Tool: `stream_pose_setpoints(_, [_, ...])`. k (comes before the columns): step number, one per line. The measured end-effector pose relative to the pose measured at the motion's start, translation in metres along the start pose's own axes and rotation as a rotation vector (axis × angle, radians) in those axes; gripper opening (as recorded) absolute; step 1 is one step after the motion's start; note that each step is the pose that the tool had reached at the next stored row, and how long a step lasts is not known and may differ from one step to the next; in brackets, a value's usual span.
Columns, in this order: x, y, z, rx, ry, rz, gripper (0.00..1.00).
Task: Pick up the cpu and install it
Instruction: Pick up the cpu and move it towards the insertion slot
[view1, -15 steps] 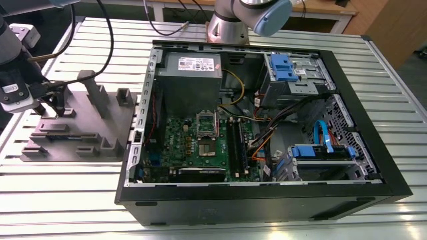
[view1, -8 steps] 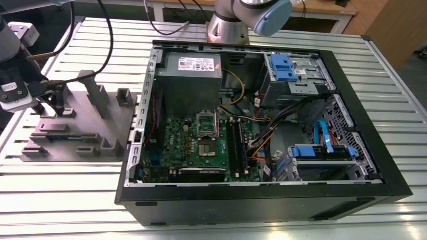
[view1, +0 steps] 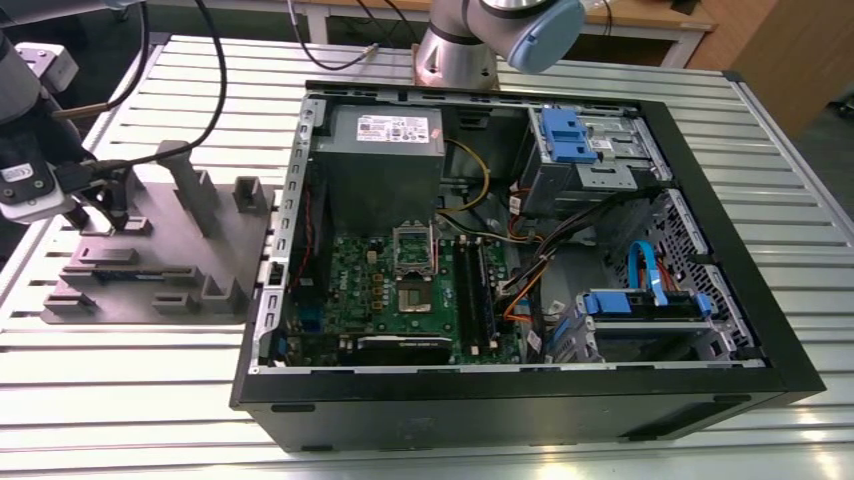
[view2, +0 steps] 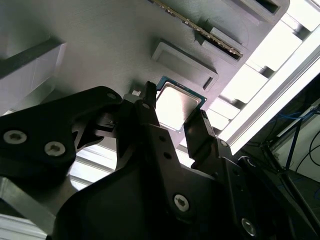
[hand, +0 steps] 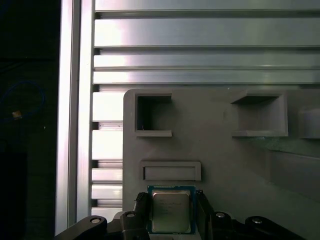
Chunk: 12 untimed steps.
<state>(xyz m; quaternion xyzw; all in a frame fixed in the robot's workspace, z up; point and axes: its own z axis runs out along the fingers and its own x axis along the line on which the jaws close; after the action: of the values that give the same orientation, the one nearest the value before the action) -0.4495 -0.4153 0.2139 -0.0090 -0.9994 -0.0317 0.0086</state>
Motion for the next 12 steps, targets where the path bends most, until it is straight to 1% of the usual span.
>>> stream_pose_setpoints(12, [0.0000,0.0001,-0.0023,-0.0001,0.0000,0.000,0.47])
